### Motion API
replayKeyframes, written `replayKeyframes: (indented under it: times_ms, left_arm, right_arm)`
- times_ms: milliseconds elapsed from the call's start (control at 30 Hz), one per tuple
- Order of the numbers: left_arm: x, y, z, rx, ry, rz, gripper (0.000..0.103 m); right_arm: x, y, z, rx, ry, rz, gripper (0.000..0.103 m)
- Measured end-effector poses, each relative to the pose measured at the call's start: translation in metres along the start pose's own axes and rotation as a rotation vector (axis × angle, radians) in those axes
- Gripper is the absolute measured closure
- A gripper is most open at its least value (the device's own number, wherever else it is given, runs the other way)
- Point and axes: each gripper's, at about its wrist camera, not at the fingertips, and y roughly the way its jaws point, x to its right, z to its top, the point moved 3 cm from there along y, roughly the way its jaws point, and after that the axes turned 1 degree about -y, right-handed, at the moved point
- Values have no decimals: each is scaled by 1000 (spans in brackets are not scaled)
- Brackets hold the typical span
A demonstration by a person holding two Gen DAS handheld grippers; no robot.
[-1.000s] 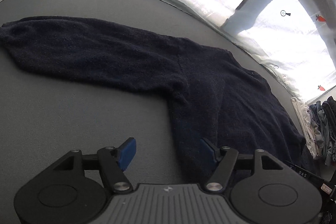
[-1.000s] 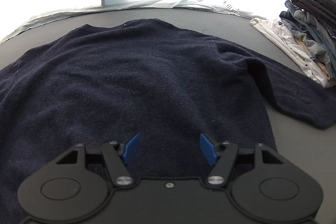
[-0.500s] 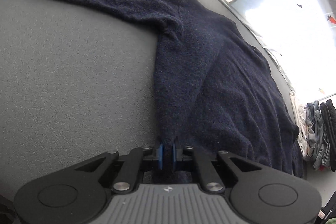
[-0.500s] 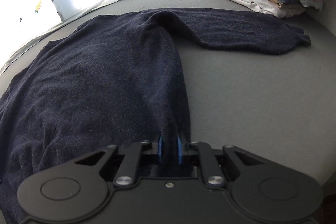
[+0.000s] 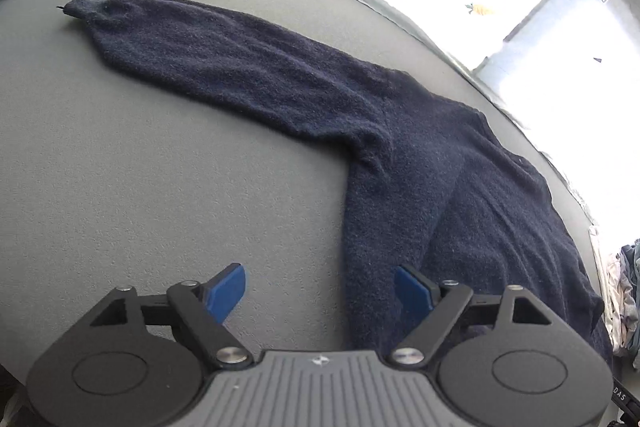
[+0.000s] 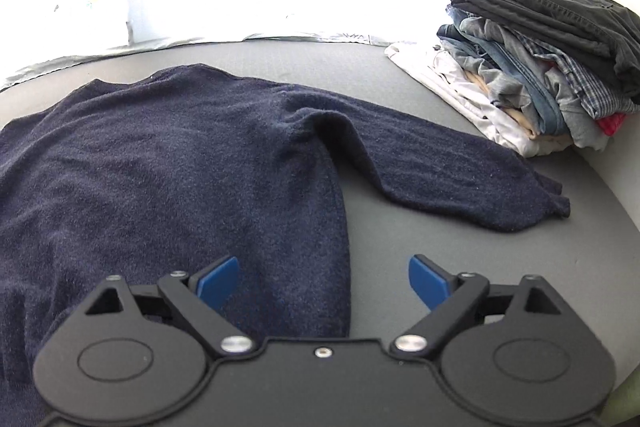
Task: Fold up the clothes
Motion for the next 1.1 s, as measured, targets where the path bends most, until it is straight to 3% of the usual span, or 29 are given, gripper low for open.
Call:
replayKeyframes:
  times_ms: [100,267,433,533,700,867,1000,1033,1100]
  left_arm:
    - [-22,0,23,61,-66,59,5]
    - [-67,12,61,115,-188,154,4]
    - [-111,27,103,181,-261,230,4]
    - [-134,35,126,218,-308,263,4]
    - [-170,55,161,239,-386,302,4]
    - [-174,76,183,234,-261,333,1]
    - [-167,87,187,244,-183,386,4]
    - [-164,88,186,252,-172,384,6]
    - [-158,88,184,269,-153,359,24]
  right_arm:
    - [-20,5,16,41,-56,13,0]
    - [-71,20,32,77,-178,90,0]
    - [-91,59,42,0,-20,201,0]
    - [-92,79,43,-15,59,158,0]
    - [-95,87,43,32,82,118,0]
    - [-97,84,32,132,109,86,0]
    - [-97,85,33,134,110,86,0]
    - [-96,86,33,134,111,87,0]
    - [-96,86,34,134,111,87,0]
